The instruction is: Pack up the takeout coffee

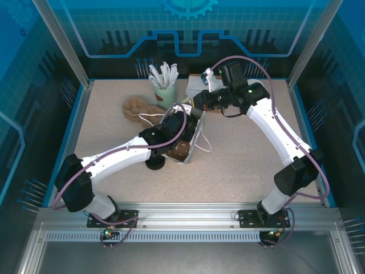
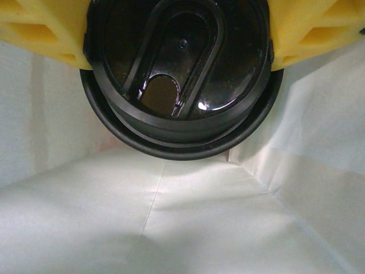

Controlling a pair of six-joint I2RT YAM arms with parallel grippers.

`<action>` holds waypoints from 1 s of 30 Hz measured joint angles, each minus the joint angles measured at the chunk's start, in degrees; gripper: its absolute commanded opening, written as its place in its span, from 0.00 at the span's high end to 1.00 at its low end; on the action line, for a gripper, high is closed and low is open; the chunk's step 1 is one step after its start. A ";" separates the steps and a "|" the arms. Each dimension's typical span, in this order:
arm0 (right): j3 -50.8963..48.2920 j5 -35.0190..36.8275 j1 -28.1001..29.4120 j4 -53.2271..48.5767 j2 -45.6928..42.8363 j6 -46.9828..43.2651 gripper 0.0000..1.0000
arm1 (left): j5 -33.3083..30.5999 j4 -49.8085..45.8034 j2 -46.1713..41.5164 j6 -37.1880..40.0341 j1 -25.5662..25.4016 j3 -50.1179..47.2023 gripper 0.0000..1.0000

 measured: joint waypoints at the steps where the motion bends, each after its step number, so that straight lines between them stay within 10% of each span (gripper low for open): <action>1: 0.04 0.00 0.00 0.00 0.00 0.00 1.00 | 0.00 0.00 0.00 -0.02 0.04 -0.02 0.37; 30: 0.70 -0.59 0.13 0.17 0.26 -1.77 1.00 | -0.02 -2.05 3.41 -1.33 0.20 2.01 0.37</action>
